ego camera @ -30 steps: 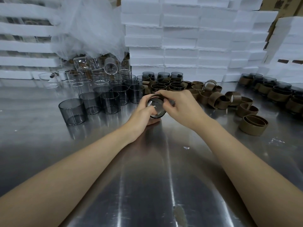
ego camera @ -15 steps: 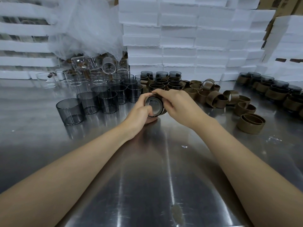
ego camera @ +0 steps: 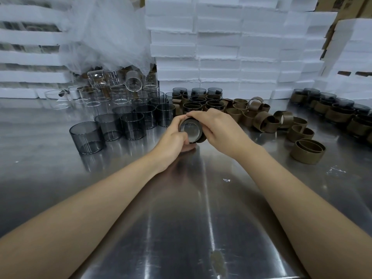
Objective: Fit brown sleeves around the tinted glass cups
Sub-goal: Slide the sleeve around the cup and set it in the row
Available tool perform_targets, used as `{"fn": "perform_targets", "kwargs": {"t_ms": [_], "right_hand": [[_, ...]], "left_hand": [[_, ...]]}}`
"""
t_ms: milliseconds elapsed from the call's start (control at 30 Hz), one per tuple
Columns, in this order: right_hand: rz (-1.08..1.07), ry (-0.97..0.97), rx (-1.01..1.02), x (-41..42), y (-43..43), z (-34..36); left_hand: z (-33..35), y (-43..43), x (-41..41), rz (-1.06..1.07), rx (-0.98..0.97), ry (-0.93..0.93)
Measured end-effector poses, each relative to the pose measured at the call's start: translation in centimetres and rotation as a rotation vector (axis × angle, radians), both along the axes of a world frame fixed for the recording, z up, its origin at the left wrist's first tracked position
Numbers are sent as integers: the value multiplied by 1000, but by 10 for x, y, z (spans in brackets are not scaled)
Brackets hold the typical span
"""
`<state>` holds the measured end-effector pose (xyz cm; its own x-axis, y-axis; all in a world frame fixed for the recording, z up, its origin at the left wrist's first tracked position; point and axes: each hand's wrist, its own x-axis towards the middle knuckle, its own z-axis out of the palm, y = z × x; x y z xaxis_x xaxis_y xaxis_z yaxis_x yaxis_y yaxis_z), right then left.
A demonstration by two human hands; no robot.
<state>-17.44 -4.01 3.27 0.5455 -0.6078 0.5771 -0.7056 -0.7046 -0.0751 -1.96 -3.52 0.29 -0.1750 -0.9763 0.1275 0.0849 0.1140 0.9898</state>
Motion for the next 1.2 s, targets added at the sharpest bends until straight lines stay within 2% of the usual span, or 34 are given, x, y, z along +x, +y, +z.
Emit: {"fn": "perform_targets", "kwargs": {"t_ms": [100,200,300,400,467,667,933,1033,1200], "right_hand": [[-16,-18,-21,-1,-2,-5],[-50,-185,95,-2,-6,-9],[-24,-516,370,-2,-10,-13],[33,-774,828,1,-11,-19],[97,-920,987,4,-12,-21],[251,-1225,1235,5,-9,-14],[226,-1659,1475,17,-6,-8],[212,-1761,1508,20,-5,-7],[221,-1826,1539,22,-4,-5]], "left_hand": [[0,1,-1,0,14,42],[0,1,0,-4,47,103],[1,2,4,-19,64,196],[2,1,8,-63,87,278],[4,2,11,-118,126,339],[8,7,11,-175,114,338],[15,9,8,-144,212,368],[16,10,7,-155,264,411],[17,9,8,-181,300,488]]}}
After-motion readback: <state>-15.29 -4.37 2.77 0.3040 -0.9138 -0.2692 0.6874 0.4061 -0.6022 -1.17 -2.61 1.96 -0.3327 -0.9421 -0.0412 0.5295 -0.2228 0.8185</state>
